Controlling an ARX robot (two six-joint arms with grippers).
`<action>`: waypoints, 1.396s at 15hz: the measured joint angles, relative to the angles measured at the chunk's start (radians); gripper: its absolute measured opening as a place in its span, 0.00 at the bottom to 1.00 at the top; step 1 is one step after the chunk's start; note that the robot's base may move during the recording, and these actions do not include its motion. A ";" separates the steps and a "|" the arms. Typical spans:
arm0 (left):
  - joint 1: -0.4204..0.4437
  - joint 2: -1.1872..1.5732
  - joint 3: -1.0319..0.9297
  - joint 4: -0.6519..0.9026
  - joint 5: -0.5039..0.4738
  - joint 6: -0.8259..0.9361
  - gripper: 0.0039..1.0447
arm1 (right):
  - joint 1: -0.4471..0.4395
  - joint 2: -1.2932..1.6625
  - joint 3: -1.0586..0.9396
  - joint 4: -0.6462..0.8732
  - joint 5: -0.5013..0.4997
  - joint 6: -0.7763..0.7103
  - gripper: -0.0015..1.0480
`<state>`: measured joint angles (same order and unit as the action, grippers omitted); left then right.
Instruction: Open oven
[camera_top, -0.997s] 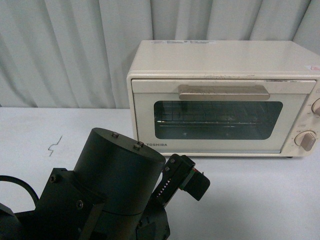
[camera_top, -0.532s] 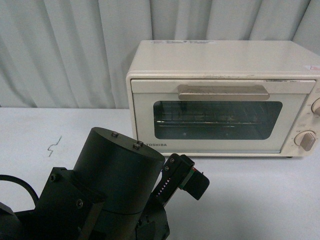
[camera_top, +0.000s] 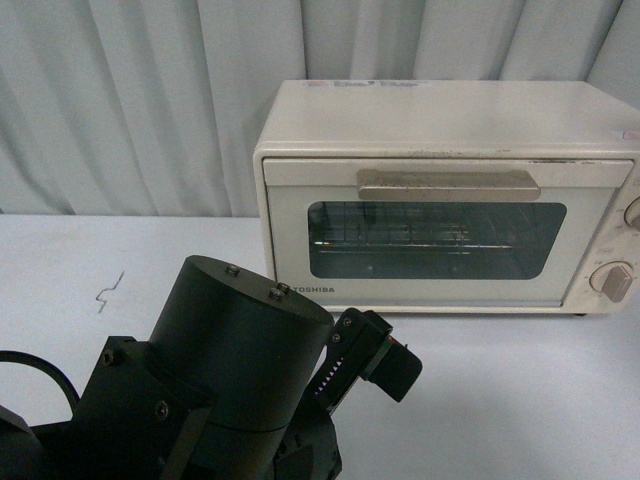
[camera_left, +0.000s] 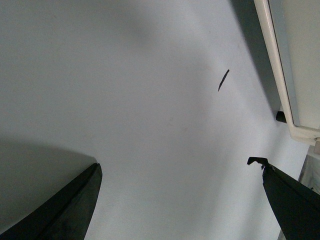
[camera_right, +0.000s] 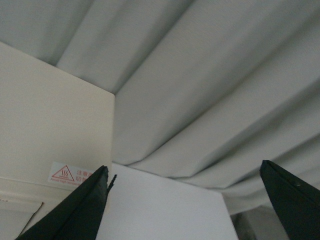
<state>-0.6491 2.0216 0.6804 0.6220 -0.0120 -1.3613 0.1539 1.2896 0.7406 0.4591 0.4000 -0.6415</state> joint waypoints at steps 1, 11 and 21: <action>0.000 0.000 0.000 0.000 0.000 0.000 0.94 | 0.018 0.080 0.071 -0.004 -0.021 -0.132 0.70; 0.000 0.000 0.000 0.000 0.000 0.000 0.94 | 0.137 0.197 0.097 -0.074 -0.216 -0.656 0.02; 0.000 0.000 0.000 0.000 0.000 0.000 0.94 | 0.174 0.335 0.130 -0.204 -0.349 -0.687 0.02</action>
<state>-0.6491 2.0216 0.6807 0.6220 -0.0120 -1.3613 0.3283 1.6245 0.8707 0.2546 0.0513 -1.3281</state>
